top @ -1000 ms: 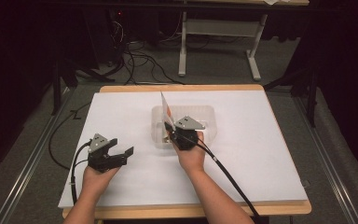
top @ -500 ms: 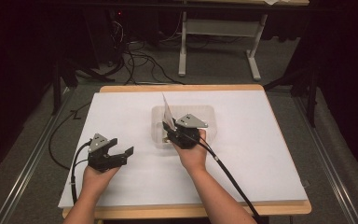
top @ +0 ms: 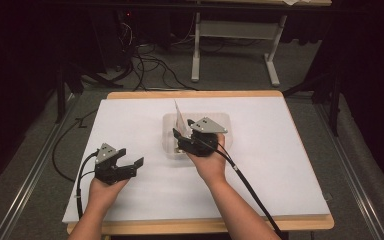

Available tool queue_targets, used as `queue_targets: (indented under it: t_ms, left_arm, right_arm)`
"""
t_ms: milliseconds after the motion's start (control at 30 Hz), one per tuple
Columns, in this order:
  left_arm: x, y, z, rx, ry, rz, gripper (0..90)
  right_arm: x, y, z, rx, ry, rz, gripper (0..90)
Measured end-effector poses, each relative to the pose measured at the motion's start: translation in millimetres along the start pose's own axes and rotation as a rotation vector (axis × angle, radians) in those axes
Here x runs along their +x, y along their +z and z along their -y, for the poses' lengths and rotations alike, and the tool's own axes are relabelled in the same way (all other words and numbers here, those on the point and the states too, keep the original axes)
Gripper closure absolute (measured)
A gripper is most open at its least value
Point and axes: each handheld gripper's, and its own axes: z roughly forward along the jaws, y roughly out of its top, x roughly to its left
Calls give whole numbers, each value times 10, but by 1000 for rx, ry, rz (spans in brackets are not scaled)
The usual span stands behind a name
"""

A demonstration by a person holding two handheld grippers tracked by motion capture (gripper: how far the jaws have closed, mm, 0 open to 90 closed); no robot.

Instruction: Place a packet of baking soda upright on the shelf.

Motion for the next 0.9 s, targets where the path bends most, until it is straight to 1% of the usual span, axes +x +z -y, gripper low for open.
queue_targets:
  t_ms: [33,100,133,200,267,300,333,367,400,500,600,667,700,733,767,800,833,867,900]
  left_arm:
    - [1,-1,0,0,1,1,222]
    - [2,-3,-1,-1,2,1,222]
    - [4,-5,-1,-1,3,2,222]
    - [8,-12,-3,-4,4,2,222]
    - [11,-17,-4,-3,8,1,222]
    - [12,-19,-3,-2,10,0,222]
    - [12,-20,-3,-2,11,-1,222]
    - [12,-20,-3,-2,12,-1,222]
    - [11,-20,-4,-2,13,-1,222]
    - [4,-12,-3,0,14,-2,222]
    - [-4,-6,-2,8,19,-4,222]
    - [-10,0,1,13,26,-7,222]
    - [-12,1,2,14,27,-8,222]
    - [-15,2,3,15,27,-8,222]
    - [-20,4,6,16,27,-9,222]
    - [-21,5,7,18,29,-9,222]
    - [-24,8,10,20,29,-10,222]
    - [-25,10,11,21,29,-10,222]
    - [-27,12,12,27,30,-8,222]
  right_arm:
    - [3,-17,-2,4,2,-5,378]
    - [6,-27,-2,11,1,0,371]
    - [11,-54,9,16,-3,-6,361]
    - [15,-74,19,13,-3,-9,359]
    - [15,-150,51,18,-8,-16,348]
    - [1,-233,88,24,-15,-16,342]
    - [1,-233,88,24,-15,-16,342]
    - [-31,-348,145,29,-18,-23,332]
    - [-31,-348,145,29,-18,-23,332]
    - [-100,-557,247,38,-23,-23,317]
    - [-201,-788,359,46,-26,-23,305]
    - [-306,-977,447,53,-24,-3,304]
    - [-417,-1130,515,59,-24,28,303]
    - [-417,-1130,515,59,-24,28,303]
    - [-475,-1192,544,61,-27,46,301]
    - [-606,-1313,605,67,-30,86,298]
    - [-679,-1372,639,72,-32,108,294]
    - [-798,-1474,704,81,-37,151,292]
    - [-864,-1538,752,91,-45,180,293]
